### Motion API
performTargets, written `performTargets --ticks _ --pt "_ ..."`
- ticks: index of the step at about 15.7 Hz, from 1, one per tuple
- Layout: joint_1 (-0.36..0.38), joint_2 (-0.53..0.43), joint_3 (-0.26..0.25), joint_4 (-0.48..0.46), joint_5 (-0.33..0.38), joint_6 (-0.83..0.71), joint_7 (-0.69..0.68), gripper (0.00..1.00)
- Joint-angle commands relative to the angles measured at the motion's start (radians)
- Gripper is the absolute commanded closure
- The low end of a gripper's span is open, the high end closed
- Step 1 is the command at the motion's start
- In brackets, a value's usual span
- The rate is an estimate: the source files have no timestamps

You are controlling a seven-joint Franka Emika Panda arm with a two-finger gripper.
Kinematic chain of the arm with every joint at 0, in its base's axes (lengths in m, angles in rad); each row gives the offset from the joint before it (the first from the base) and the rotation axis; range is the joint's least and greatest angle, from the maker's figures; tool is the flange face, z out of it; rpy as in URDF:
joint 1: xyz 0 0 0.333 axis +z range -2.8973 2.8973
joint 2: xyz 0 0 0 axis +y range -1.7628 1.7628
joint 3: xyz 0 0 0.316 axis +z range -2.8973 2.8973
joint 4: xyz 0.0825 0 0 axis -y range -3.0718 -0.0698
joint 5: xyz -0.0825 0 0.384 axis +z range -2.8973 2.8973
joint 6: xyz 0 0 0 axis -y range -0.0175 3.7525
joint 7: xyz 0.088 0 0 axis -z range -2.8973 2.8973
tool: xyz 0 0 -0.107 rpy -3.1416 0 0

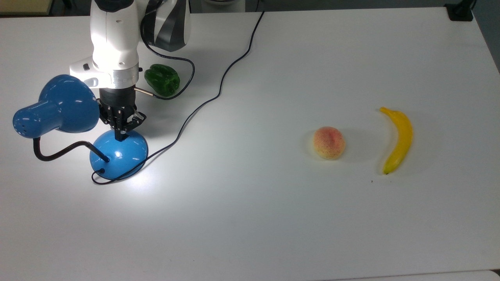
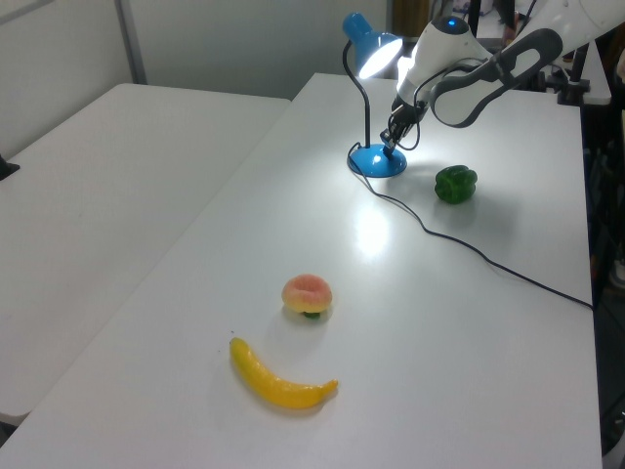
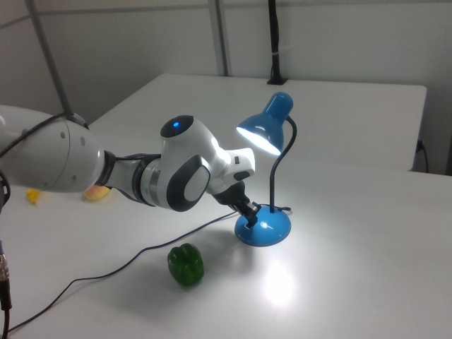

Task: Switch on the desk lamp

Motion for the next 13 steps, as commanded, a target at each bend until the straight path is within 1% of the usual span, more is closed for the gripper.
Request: performTargets --ticks 1,3,6,8,12,13 --pt "-0.002 0.02 -0.004 0.012 -0.032 0.032 0.026 1.0" --pt "-0.003 0.008 -0.004 0.006 -0.032 0.024 0.027 1.0" --pt "-0.003 -0.045 -0.003 -0.039 -0.031 -0.016 0.027 1.0" --pt "0.0 -0.084 -0.001 -0.06 -0.029 -0.1 0.029 1.0" --pt "0.015 -0.157 0.008 -0.059 -0.015 -0.304 0.032 1.0" --pt "0.018 -0.174 0.02 -0.059 -0.014 -0.345 0.032 1.0"
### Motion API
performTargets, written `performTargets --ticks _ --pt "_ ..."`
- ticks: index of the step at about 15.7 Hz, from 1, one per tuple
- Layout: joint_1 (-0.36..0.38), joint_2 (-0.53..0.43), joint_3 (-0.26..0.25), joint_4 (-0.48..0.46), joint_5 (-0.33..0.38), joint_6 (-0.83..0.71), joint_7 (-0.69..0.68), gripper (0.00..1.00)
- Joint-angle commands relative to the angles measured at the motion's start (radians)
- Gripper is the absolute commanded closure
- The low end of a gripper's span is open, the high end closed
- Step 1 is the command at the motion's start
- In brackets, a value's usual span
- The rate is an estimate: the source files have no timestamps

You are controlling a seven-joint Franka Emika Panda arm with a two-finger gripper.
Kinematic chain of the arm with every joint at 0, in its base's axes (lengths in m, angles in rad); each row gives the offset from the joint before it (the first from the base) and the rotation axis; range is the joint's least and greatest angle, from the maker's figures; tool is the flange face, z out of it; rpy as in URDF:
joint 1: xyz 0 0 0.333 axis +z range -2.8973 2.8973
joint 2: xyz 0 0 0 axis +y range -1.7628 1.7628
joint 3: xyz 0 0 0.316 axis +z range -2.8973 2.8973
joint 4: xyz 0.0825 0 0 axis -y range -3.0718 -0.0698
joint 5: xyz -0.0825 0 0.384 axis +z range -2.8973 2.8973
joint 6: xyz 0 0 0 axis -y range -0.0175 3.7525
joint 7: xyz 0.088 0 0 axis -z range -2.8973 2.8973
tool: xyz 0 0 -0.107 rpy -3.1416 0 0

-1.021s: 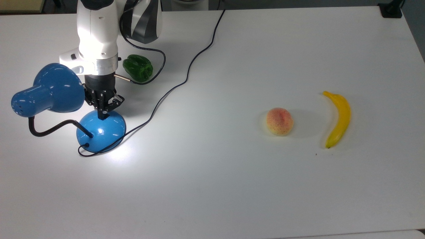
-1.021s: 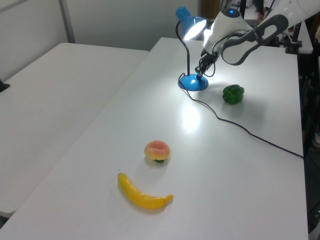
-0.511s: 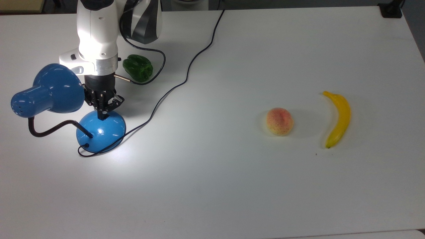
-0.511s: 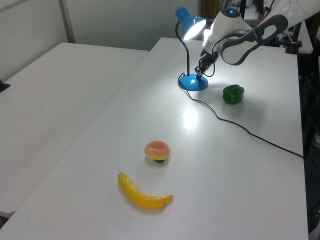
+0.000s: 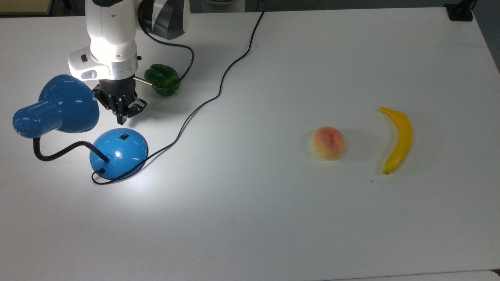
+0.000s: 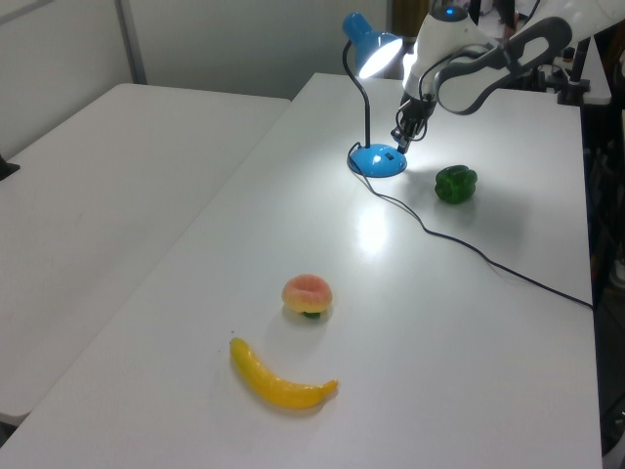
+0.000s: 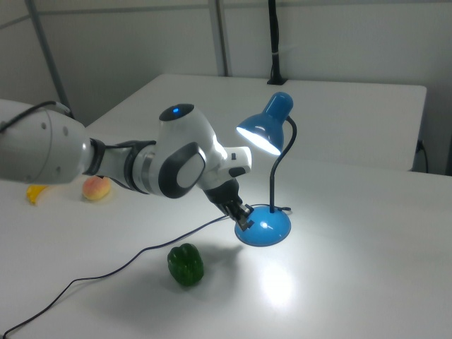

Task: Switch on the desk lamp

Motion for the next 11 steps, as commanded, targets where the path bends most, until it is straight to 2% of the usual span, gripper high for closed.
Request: performTargets --ticks 1,5,8,11 --pt "0.021 -0.114 0.038 -0.044 -0.014 -0.164 0.032 1.0" --pt "0.034 -0.194 0.108 -0.02 -0.012 -0.334 0.008 1.0" --pt "0.128 -0.231 0.112 0.073 0.009 -0.552 -0.078 1.0" --pt "0.172 -0.29 0.109 0.123 0.101 -0.666 -0.149 1.0"
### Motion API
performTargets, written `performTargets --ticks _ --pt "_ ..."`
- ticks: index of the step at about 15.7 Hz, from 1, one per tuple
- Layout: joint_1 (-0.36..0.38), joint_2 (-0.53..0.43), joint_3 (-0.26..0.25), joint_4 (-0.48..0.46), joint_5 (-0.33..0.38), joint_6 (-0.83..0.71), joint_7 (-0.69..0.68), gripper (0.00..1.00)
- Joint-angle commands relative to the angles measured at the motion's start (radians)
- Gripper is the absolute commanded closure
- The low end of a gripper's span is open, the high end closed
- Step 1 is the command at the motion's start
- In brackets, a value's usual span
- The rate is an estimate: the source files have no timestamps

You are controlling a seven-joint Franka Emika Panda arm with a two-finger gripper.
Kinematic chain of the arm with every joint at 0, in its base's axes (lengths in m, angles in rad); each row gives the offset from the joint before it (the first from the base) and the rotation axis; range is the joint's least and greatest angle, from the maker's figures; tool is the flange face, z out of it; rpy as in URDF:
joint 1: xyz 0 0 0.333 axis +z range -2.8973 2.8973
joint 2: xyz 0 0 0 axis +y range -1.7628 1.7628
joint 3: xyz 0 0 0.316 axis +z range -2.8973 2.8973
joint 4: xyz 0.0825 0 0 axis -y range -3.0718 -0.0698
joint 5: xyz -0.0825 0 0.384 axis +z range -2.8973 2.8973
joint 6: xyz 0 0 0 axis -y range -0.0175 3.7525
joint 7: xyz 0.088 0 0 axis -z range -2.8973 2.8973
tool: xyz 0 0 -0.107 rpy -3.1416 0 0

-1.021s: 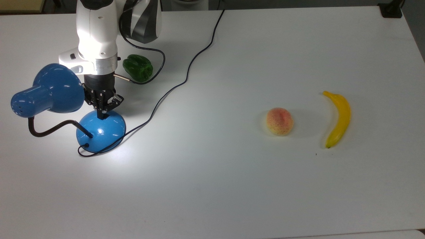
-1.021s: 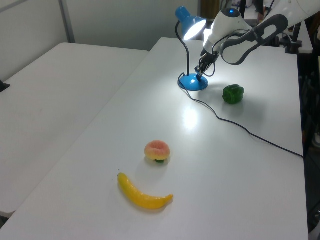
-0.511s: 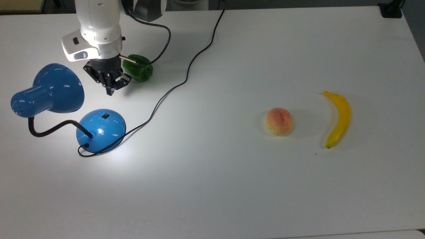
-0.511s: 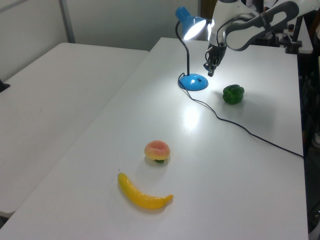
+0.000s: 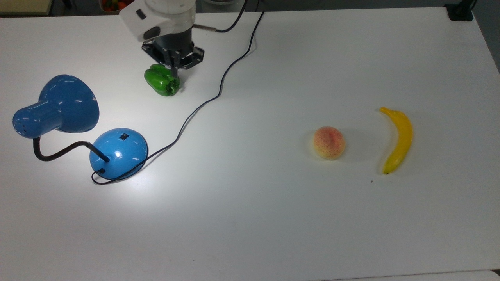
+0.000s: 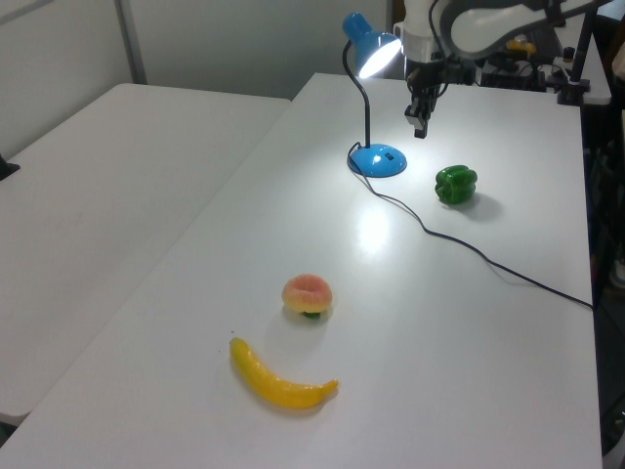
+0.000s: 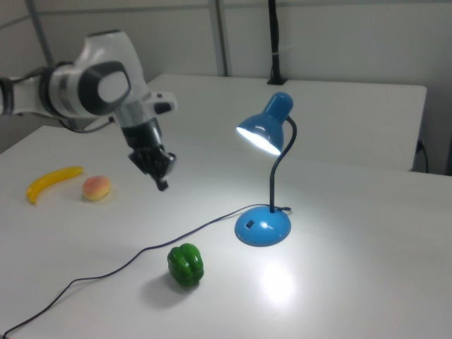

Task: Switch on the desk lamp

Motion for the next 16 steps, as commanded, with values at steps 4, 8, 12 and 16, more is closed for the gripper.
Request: performTargets --ticks 4,8,12,16 --pt "0.099 -0.131 -0.027 0.108 0.152 -0.279 -0.207 1.0" --pt "0.156 -0.14 -0.083 0.164 0.151 -0.364 -0.201 0.99" --pt "0.176 -0.147 -0.097 0.17 0.137 -0.371 -0.172 0.53" --pt "0.176 -0.155 -0.094 0.17 0.091 -0.367 -0.152 0.0"
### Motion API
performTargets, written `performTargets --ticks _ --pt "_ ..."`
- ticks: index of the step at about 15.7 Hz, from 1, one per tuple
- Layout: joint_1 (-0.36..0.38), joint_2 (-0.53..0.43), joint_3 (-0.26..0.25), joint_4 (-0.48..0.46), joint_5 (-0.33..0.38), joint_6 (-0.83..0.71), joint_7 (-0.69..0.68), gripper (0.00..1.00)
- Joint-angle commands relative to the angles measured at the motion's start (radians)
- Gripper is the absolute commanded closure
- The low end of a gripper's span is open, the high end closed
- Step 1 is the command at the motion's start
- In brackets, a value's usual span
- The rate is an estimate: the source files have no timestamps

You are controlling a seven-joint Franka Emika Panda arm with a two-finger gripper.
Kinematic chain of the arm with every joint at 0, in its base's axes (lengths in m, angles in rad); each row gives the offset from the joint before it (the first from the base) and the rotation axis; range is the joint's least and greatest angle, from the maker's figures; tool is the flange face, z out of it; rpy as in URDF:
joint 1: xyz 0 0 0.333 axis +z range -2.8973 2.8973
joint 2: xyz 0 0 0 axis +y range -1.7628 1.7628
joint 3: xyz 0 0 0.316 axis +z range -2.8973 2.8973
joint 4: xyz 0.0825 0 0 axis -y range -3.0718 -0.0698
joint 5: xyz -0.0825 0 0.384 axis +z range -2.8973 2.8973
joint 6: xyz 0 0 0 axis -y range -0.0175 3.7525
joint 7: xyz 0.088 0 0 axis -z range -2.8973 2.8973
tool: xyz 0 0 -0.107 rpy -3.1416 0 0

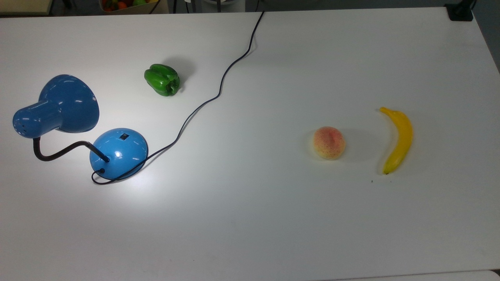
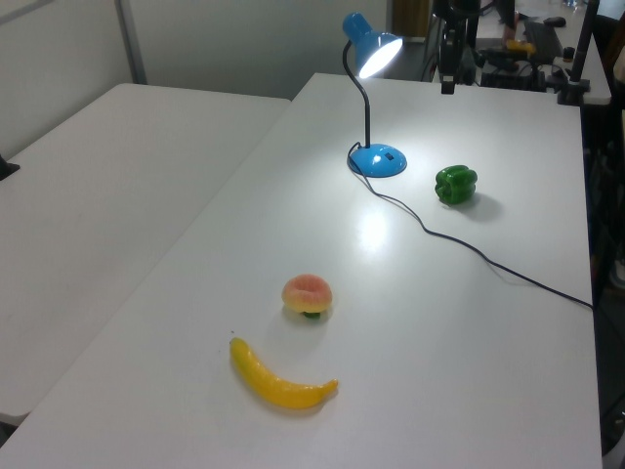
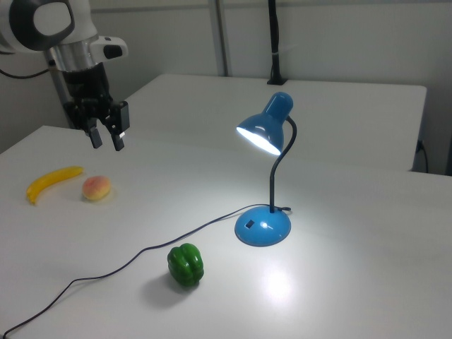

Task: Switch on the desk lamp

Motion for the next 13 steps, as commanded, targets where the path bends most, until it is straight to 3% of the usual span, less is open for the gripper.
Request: performTargets --ticks 1,13 --pt "0.026 -0.008 -0.018 0.01 -0.036 -0.028 0.014 0.0" --pt "0.023 -0.002 -0.015 0.032 -0.037 -0.048 0.104 0.0"
